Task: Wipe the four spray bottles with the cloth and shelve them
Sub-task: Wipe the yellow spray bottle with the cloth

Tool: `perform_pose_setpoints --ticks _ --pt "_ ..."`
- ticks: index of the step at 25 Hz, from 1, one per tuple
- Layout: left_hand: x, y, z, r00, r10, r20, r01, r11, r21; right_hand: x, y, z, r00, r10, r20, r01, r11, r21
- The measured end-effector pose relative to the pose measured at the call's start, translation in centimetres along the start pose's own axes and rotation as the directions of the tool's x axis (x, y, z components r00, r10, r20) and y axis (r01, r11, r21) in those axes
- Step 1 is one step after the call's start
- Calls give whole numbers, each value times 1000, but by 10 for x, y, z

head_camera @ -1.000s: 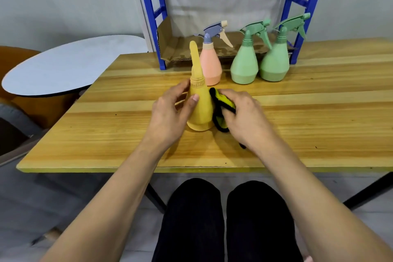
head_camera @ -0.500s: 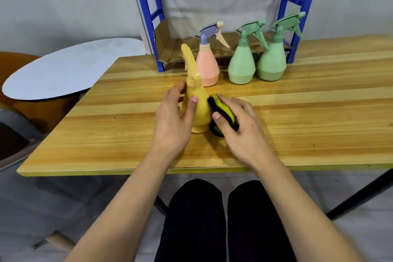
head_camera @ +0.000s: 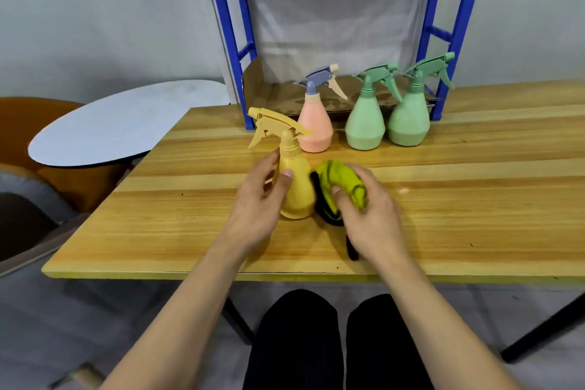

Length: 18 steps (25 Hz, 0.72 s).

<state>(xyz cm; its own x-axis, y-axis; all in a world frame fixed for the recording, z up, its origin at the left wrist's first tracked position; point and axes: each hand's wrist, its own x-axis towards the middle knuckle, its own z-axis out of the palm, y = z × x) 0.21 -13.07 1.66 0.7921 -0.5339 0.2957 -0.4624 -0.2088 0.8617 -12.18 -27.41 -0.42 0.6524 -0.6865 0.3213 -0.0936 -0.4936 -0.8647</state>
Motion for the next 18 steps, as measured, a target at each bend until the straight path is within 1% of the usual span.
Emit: perform_pose_setpoints --ticks 1,2,3,5,8,9,12,13,14,15,17,18 --pt "-1 -4 -3 999 5 40 -5 1000 -8 2 -8 -2 999 21 -37 -18 995 99" --pt "0 -5 -3 998 27 54 -27 1000 0 6 -18 -3 998 14 -57 -4 987 161" --pt "0 -6 -3 997 60 49 -60 998 8 10 -27 -1 998 -16 -58 26 983 179" --pt "0 -8 2 995 102 9 -101 994 -29 18 -45 7 997 -76 -13 77 983 166" --pt "-2 -12 5 995 103 -18 -104 987 -122 13 -44 17 995 -92 22 87 982 170" --pt "-2 -14 5 995 101 -18 -103 985 -141 9 -35 19 996 -86 24 82 988 132" --pt "-2 -16 4 996 82 -36 -87 980 -178 -5 -9 15 998 -50 43 54 995 -89" --pt "-2 -17 4 996 83 -44 -90 979 -182 -4 -9 14 998 -29 57 36 993 -115" --pt "-1 -19 4 995 86 -40 -92 980 -177 -1 -14 13 998 -14 66 20 995 -99" --pt "-1 -19 3 995 98 -34 -102 982 -157 4 -22 11 997 -28 68 32 998 -50" --pt "0 -21 2 991 129 -26 -132 983 -131 15 -41 13 992 -111 64 109 993 42" --pt "1 -22 2 992 121 -24 -123 983 -134 17 -46 15 989 -138 58 135 990 51"
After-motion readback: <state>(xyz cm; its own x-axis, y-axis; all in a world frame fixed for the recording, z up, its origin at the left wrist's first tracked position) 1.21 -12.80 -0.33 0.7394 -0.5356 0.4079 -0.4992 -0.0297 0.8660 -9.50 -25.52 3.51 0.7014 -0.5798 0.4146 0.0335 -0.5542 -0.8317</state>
